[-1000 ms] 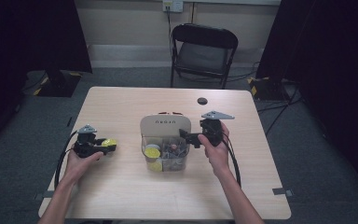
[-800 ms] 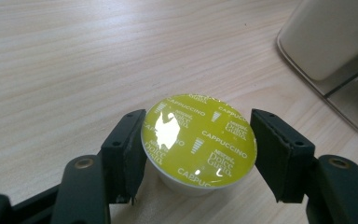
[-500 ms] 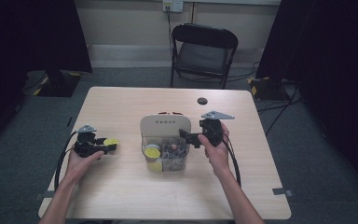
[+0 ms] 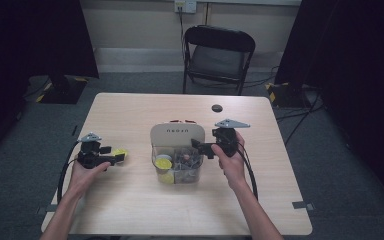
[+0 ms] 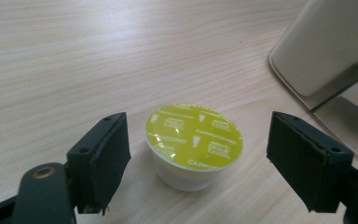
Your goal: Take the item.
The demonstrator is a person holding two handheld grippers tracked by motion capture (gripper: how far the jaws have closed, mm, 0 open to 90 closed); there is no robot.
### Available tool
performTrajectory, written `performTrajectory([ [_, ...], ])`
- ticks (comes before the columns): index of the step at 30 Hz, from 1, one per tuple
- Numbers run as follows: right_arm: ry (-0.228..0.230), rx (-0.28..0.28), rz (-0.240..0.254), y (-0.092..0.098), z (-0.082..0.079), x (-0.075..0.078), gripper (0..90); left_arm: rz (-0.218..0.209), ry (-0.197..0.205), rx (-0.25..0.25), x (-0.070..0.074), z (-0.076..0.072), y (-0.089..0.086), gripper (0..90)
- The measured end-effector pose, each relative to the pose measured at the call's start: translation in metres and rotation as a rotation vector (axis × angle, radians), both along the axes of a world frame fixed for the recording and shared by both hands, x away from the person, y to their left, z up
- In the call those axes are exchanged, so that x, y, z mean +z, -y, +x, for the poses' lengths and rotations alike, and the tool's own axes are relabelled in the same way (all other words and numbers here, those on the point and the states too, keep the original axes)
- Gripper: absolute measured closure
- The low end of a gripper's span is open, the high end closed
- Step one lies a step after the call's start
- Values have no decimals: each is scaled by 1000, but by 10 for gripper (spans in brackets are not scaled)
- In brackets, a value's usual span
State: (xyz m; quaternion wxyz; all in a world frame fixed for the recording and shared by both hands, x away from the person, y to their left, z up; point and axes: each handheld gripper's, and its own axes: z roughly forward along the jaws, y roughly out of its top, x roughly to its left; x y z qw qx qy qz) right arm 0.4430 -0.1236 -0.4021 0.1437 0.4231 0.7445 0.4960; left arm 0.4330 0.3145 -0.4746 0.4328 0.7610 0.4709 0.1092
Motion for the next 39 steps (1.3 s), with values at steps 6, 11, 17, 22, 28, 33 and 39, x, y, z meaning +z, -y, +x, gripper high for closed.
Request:
performTrajectory([
  [6, 1, 4, 4, 0, -1, 1, 83, 38, 8, -32, 7, -9, 4, 193],
  [11, 4, 16, 16, 1, -3, 3, 132, 33, 23, -39, 9, -22, 5, 180],
  [17, 6, 16, 17, 1, -4, 4, 143, 81, 10, -41, 6, -38, 7, 201],
  [22, 5, 9, 30, 3, -4, 4, 143, 121, 7, -55, 0, -50, 8, 200],
  [28, 15, 10, 37, 4, -5, 7, 175, 141, -8, -83, -8, -57, 17, 237],
  [33, 23, 21, 50, 4, -7, 12, 213, 185, -15, -97, -18, -56, 23, 223],
  [39, 33, 56, 56, 3, -8, 15, 301, 249, 54, -83, -24, -58, 26, 189],
])
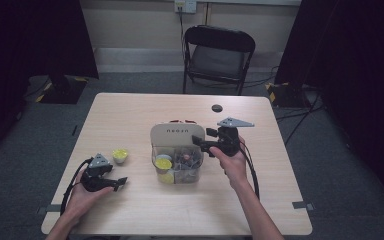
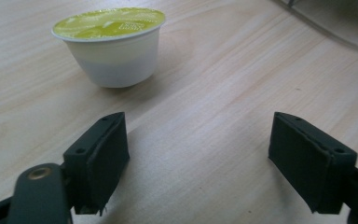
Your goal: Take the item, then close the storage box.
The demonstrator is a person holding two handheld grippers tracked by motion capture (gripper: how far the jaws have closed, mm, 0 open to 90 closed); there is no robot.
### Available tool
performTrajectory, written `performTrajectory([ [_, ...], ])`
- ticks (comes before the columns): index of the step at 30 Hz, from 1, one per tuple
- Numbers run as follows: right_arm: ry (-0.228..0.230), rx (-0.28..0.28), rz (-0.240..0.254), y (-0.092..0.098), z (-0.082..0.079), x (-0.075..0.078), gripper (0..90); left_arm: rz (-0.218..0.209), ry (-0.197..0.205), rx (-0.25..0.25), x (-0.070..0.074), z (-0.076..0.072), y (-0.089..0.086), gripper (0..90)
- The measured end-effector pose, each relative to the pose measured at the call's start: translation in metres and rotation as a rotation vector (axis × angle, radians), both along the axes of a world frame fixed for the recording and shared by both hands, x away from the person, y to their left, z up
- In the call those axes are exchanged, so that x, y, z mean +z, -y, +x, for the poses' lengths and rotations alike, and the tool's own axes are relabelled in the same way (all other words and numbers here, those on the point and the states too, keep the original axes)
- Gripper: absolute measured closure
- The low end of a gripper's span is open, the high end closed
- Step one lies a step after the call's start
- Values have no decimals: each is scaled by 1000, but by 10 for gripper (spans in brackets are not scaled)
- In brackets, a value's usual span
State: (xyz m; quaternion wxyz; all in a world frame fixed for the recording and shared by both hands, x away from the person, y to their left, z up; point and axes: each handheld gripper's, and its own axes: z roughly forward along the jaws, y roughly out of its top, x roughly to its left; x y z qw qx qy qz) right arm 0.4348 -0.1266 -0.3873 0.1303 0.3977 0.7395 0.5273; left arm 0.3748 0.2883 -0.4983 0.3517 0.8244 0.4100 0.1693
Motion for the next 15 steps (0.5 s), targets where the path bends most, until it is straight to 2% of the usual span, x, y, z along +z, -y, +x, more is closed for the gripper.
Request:
performTrajectory([
  [2, 9, 9, 10, 0, -2, 3, 341, -15, 23, -4, -4, -1, 0, 146],
  [7, 14, 61, 48, 0, -5, 8, 380, -9, 27, 16, -4, -2, 2, 143],
  [9, 16, 68, 44, -2, -6, 8, 408, -9, 27, 17, -4, -2, 2, 142],
  [15, 18, 79, 42, -4, -9, 9, 418, -14, 22, 17, -4, -1, 3, 139],
])
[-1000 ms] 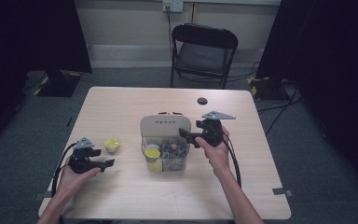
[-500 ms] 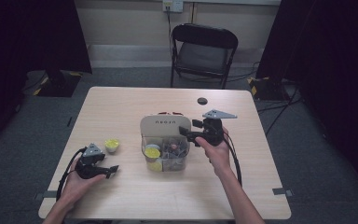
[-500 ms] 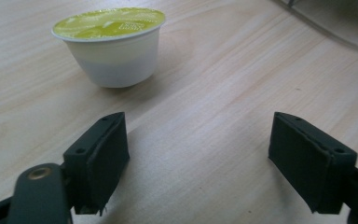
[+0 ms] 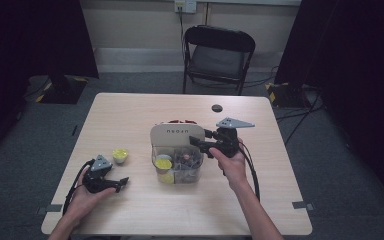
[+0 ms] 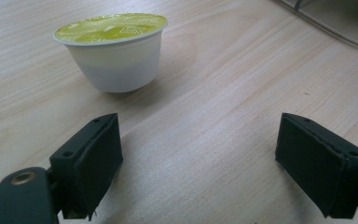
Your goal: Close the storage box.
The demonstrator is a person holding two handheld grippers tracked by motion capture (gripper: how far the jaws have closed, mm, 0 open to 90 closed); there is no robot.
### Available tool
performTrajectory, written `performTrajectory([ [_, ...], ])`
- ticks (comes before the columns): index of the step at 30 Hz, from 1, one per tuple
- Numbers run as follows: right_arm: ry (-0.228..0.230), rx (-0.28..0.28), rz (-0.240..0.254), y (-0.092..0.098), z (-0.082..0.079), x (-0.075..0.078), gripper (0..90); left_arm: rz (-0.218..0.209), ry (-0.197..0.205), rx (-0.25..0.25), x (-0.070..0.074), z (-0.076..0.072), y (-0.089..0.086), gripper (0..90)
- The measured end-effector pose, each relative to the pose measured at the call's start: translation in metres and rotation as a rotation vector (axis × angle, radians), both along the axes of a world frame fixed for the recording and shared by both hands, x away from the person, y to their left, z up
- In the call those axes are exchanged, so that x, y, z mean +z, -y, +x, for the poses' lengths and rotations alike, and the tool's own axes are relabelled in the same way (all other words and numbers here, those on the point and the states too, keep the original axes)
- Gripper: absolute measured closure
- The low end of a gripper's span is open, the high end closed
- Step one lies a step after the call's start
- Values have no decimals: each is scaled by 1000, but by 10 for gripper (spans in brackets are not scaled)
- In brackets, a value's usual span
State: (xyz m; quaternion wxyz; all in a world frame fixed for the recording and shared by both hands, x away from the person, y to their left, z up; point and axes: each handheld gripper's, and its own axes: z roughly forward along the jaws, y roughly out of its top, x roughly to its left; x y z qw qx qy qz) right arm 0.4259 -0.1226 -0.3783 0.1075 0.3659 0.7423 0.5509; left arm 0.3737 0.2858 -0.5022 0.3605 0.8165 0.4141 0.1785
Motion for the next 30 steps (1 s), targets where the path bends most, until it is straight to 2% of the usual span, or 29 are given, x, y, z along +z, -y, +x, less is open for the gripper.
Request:
performTrajectory([
  [17, -3, 15, -17, 1, -9, 4, 422, 4, 2, -7, 0, 2, -1, 136],
  [30, -14, 48, -20, 2, -17, 2, 425, 0, 1, -6, 0, 3, -1, 134],
])
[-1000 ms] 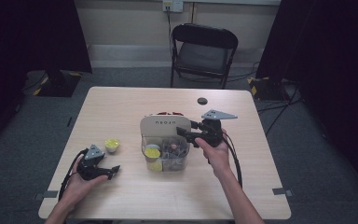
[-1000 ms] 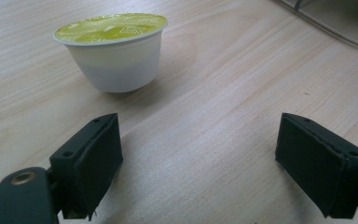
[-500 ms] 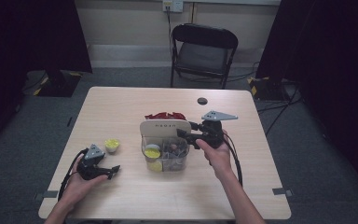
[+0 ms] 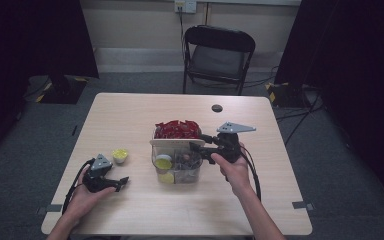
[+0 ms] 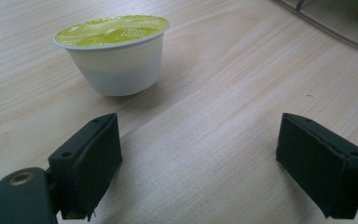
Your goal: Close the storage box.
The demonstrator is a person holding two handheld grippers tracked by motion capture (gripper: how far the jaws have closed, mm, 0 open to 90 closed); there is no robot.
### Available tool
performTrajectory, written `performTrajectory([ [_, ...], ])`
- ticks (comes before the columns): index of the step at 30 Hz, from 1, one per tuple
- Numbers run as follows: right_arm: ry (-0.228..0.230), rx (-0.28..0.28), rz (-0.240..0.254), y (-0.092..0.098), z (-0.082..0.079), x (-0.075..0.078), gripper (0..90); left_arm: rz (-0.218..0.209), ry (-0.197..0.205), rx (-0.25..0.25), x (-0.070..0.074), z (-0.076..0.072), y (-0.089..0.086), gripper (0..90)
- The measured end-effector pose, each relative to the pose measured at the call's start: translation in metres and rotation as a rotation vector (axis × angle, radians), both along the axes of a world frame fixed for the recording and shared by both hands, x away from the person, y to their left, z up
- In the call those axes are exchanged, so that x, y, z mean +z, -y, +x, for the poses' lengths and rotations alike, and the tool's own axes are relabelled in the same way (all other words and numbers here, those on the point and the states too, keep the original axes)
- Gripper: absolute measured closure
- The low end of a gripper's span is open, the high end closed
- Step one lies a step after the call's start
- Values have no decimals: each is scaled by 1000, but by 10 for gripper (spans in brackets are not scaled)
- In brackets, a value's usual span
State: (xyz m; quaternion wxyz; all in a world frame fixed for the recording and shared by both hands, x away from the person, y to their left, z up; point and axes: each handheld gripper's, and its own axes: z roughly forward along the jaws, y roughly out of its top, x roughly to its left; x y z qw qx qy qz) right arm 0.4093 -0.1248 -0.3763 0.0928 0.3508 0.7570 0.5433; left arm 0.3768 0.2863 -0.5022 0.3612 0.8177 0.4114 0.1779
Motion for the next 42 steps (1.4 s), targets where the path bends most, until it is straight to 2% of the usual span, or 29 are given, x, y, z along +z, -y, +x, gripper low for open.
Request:
performTrajectory([
  [7, 16, -11, -19, -1, -6, -2, 400, 7, 0, -4, 0, 1, 0, 132],
  [12, 14, -10, -18, -1, -8, -2, 375, 7, 0, -4, 0, 1, 0, 132],
  [15, 4, -17, -23, -1, -9, -3, 326, 4, 1, -3, 0, 1, 0, 131],
  [23, 9, -29, -45, 0, -14, -3, 300, 7, 0, -4, 0, 1, 0, 132],
  [28, 9, -41, -43, 1, -17, -2, 254, 7, 0, -4, 0, 1, 0, 132],
  [33, -14, -71, -39, 3, -16, -7, 144, 4, -1, -5, 0, 1, 0, 131],
  [35, -24, -77, -32, 3, -16, -8, 145, 4, -1, -5, 0, 1, 0, 131],
  [42, -37, -49, -37, 1, -21, -13, 146, 4, 0, -5, 0, 1, 0, 131],
])
